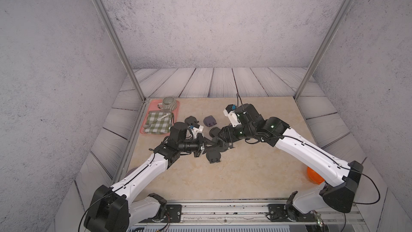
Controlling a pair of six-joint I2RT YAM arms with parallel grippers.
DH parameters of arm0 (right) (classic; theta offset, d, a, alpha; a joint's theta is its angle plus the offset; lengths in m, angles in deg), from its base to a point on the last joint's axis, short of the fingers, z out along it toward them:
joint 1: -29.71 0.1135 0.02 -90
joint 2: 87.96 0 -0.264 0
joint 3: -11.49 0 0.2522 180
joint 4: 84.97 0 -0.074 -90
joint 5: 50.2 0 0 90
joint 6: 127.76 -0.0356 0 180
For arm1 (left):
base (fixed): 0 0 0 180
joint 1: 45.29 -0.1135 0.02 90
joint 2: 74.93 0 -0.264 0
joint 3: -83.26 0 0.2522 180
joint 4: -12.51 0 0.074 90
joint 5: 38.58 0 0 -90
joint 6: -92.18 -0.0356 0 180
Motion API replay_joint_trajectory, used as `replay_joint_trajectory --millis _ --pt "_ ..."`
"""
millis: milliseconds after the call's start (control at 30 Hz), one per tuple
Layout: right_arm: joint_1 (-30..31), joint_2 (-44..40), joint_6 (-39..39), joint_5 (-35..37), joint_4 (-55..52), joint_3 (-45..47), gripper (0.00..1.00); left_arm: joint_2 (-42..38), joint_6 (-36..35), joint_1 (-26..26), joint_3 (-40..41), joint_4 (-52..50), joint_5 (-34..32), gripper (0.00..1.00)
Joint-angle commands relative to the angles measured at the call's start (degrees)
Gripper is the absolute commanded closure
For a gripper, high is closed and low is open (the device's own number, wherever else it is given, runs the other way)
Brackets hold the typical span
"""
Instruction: Open the phone stand
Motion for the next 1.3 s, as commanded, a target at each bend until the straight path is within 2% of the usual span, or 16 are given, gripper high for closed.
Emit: replay_joint_trajectory --millis 0,67,100,133,167,200,467,900,1267 --pt "-0.26 -4.60 1.25 1.52 -6.17 -0.58 0.47 1.78 3.30 -4.30 1.49 -6.41 -10.19 1.00" --pt "-0.26 -3.58 1.52 0.93 -6.18 -1.06 0.46 2.20 2.61 -4.30 0.82 -6.19 -9.42 1.00" --pt "-0.26 -3.05 1.71 0.53 -6.23 -1.31 0.41 2.55 2.11 -4.30 0.39 -5.85 -8.83 1.00" --pt "-0.31 -2.43 1.93 0.08 -6.20 -1.50 0.30 2.81 1.68 -4.26 -0.04 -5.54 -8.14 1.00" --pt "-0.26 -1.79 2.00 -0.39 -6.17 -1.65 0.09 3.24 1.01 -4.26 -0.57 -5.09 -7.26 1.00" --pt "-0.35 -1.26 2.08 -0.88 -6.06 -1.82 0.01 3.58 0.09 -4.22 -1.29 -5.10 -6.41 1.00" --pt "-0.36 2.10 0.97 -5.62 -2.95 0.38 0.01 3.66 -3.75 -4.24 -3.22 -5.63 -2.98 1.00" --pt "-0.35 8.44 1.73 -7.23 -1.27 -2.86 0.00 1.38 -5.09 -4.22 -0.98 -5.39 -1.08 1.00" --pt "-0.39 9.24 1.65 -7.73 -0.62 -4.12 0.38 -1.02 -4.90 -4.22 1.11 -5.65 -1.26 1.00"
